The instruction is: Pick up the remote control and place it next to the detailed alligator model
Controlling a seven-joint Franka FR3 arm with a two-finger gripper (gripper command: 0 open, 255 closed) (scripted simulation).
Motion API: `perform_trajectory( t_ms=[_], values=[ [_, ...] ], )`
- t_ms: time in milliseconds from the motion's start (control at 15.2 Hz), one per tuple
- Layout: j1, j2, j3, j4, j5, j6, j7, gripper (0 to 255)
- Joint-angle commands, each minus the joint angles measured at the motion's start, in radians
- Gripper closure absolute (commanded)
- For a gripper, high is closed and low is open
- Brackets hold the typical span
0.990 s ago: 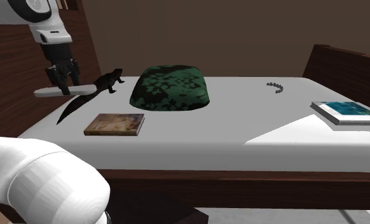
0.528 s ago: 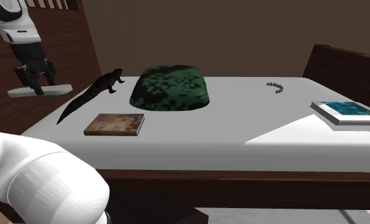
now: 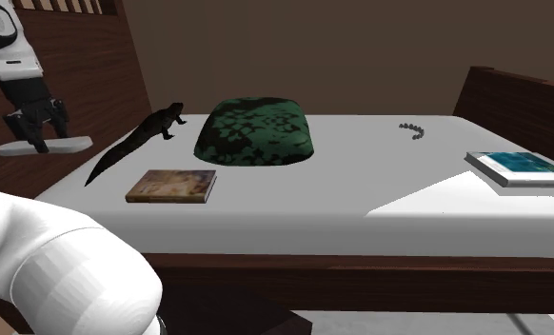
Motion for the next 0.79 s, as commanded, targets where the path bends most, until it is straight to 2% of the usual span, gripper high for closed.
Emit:
perform_trajectory(
  t_ms=[0, 726],
  values=[
    [-0.002, 0.002, 0.014, -0.019, 0.005, 0.025, 0.0, 255],
    [-0.032, 0.031, 0.108, -0.125, 0.031, 0.173, -0.006, 255]
  ],
)
